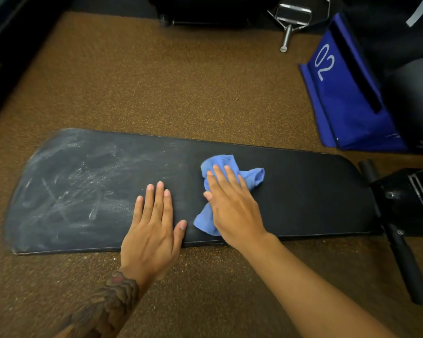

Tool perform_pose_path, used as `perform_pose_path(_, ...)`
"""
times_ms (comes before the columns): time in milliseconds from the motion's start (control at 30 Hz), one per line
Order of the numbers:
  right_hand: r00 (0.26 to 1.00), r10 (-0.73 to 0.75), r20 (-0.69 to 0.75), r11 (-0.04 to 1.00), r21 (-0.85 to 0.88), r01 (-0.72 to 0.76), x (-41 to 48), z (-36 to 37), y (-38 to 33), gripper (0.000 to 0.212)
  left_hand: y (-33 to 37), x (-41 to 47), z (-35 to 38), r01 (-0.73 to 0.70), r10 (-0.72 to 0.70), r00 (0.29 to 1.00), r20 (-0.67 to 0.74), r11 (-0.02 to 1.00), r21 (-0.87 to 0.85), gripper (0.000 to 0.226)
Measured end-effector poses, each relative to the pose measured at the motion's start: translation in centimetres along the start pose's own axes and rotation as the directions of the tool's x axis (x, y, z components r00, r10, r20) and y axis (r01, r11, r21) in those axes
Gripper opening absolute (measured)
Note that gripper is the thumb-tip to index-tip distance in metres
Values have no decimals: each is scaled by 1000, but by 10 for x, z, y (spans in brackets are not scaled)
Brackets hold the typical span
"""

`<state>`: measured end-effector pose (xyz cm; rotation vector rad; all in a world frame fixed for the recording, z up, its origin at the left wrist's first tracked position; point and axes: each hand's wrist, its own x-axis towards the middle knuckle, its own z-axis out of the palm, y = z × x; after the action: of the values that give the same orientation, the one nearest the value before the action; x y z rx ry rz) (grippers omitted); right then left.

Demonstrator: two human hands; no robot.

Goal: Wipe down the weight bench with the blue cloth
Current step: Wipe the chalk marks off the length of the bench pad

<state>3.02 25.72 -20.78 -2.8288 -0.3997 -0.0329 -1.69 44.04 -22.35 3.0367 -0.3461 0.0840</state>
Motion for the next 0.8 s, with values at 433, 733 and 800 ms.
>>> perform_pose_path(433, 999, 52, 3, 999, -15, -52, 99, 10, -27, 45, 0, 0, 0, 9, -9, 1000, 3, 1000, 5, 66)
perform_pose_path(733, 990, -134, -39, 991, -32, 133, -39, -2, -8, 44, 0, 0, 2, 4, -4, 1000, -13, 1000, -20, 66)
perform_pose_path(800, 992, -107, -65, 993, -55, 104, -42, -1, -3, 45, 1, 0, 0, 5, -5, 1000, -18, 1000, -25, 66)
